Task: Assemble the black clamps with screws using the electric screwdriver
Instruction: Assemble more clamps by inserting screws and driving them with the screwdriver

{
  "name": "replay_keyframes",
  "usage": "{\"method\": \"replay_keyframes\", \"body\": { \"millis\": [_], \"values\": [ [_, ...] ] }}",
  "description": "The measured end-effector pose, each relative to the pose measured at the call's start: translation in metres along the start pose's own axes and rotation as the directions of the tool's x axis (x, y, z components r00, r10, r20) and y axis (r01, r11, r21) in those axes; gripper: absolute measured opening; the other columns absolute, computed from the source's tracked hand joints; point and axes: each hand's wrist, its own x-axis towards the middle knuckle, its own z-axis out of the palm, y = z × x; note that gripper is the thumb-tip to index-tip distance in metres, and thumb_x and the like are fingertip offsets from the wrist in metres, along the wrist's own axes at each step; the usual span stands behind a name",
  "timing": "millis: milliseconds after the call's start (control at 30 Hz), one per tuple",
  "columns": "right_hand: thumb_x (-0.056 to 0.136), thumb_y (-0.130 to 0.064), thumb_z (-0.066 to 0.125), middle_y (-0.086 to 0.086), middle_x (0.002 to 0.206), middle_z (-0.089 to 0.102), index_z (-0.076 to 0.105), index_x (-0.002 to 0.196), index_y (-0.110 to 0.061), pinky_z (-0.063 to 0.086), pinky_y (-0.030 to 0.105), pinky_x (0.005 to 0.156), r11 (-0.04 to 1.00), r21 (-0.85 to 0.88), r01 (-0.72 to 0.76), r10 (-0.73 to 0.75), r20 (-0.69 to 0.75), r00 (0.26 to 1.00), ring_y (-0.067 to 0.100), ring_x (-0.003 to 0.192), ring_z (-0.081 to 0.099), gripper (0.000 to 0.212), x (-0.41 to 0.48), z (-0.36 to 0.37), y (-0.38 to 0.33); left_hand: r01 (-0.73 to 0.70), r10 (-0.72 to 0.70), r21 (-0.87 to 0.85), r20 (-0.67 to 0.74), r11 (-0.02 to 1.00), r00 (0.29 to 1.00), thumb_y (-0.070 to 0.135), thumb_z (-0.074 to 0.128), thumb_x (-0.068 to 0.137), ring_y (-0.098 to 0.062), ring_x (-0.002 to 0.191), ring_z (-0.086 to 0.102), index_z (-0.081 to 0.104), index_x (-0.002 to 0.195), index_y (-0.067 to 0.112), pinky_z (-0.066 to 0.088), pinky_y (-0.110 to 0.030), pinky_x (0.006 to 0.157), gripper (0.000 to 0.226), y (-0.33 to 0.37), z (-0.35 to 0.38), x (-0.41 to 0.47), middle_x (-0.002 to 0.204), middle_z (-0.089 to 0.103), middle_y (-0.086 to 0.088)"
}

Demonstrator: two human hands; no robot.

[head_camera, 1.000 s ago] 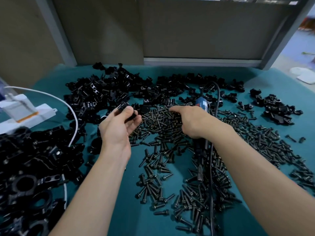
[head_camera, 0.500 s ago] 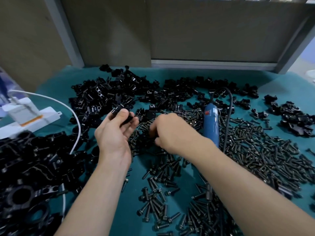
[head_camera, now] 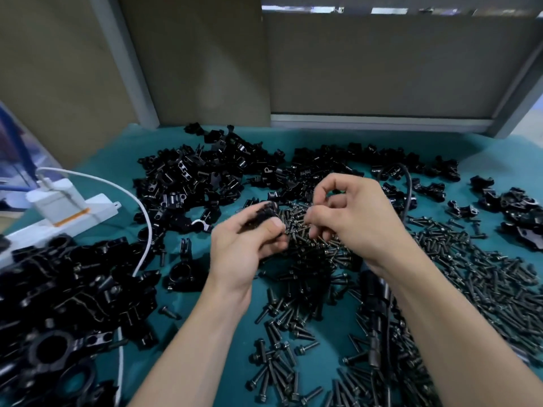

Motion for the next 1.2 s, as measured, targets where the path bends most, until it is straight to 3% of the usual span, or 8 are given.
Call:
{"method": "replay_keyframes", "body": {
  "millis": [200,367,567,700,800,933,1100,1200],
  "values": [
    [0.088,0.013,0.070,0.022,0.078,0.075,0.070,0.089,0.000,0.055,0.024,0.053,0.939,0.344,0.006,-0.042,0.097,0.994,0.022,0.061,0.071,0.014,0.000,-0.004,-0.003,-0.007,0.003,0.038,0.096,0.999,0.995,-0.007,0.073,0.087,-0.026,0.077,0.072,0.078,0.114,0.008,0.061,-0.029,0.070,0.031,0.000,0.001,-0.001,0.099,0.078,-0.021],
    [0.088,0.007,0.073,0.020,0.072,0.074,0.079,0.078,-0.013,0.051,0.024,0.051,0.948,0.316,0.030,-0.068,0.110,0.992,0.019,0.056,0.066,0.023,-0.001,0.003,0.005,-0.048,0.038,0.056,0.163,0.997,0.986,-0.002,0.073,0.086,-0.023,0.080,0.075,0.079,0.112,0.010,0.060,-0.027,0.071,0.030,0.000,0.004,-0.004,0.093,0.079,-0.016],
    [0.087,0.005,0.075,0.016,0.070,0.074,0.077,0.079,-0.010,0.050,0.023,0.049,0.962,0.249,0.111,-0.126,0.044,0.991,0.018,0.053,0.066,0.018,0.004,0.001,0.008,-0.081,0.068,0.052,0.208,0.995,0.976,0.015,0.079,0.072,-0.022,0.083,0.077,0.085,0.100,0.028,0.061,-0.027,0.071,0.031,0.002,0.007,-0.004,0.095,0.081,-0.011],
    [0.088,0.003,0.076,0.015,0.069,0.073,0.077,0.079,-0.011,0.050,0.025,0.051,0.963,0.257,0.077,-0.094,0.052,0.994,0.018,0.053,0.064,0.017,0.003,0.002,0.012,-0.101,0.083,0.083,0.194,0.991,0.977,0.011,0.083,0.075,-0.023,0.083,0.076,0.083,0.106,0.022,0.061,-0.027,0.072,0.033,-0.001,0.007,-0.003,0.097,0.080,-0.012],
    [0.088,0.001,0.077,0.014,0.067,0.071,0.077,0.077,-0.009,0.050,0.023,0.052,0.959,0.277,0.067,-0.081,0.039,0.996,0.016,0.051,0.059,0.015,0.002,0.006,0.016,-0.167,0.130,0.151,0.229,0.974,0.965,0.011,0.081,0.079,-0.022,0.088,0.077,0.082,0.106,0.028,0.060,-0.026,0.074,0.032,0.000,0.006,-0.004,0.099,0.080,-0.008],
    [0.087,-0.011,0.082,0.019,0.069,0.071,0.078,0.076,-0.016,0.052,0.029,0.053,0.986,0.122,0.115,-0.115,-0.007,0.993,0.018,0.052,0.056,0.012,0.002,0.009,0.016,-0.204,0.155,0.189,0.245,0.961,0.957,0.020,0.080,0.080,-0.018,0.093,0.078,0.081,0.106,0.035,0.061,-0.026,0.077,0.031,0.000,0.007,-0.004,0.102,0.080,0.000],
    [0.093,-0.022,0.076,0.006,0.056,0.065,0.073,0.070,-0.019,0.048,0.036,0.051,0.981,-0.064,0.181,-0.182,-0.018,0.983,0.014,0.047,0.054,0.023,0.003,0.003,0.014,-0.195,0.141,0.189,0.267,0.962,0.953,0.024,0.078,0.083,-0.019,0.103,0.075,0.078,0.113,0.033,0.061,-0.031,0.089,0.031,-0.006,0.010,-0.001,0.108,0.079,-0.002],
    [0.099,-0.032,0.069,-0.004,0.052,0.060,0.067,0.066,-0.024,0.039,0.025,0.045,0.950,-0.235,0.205,-0.213,-0.012,0.977,0.004,0.045,0.047,0.034,0.003,0.004,0.013,-0.247,0.171,0.243,0.293,0.938,0.941,0.030,0.077,0.086,-0.015,0.108,0.074,0.077,0.111,0.041,0.059,-0.029,0.094,0.028,-0.007,0.010,-0.001,0.112,0.079,0.005]
  ]
}}
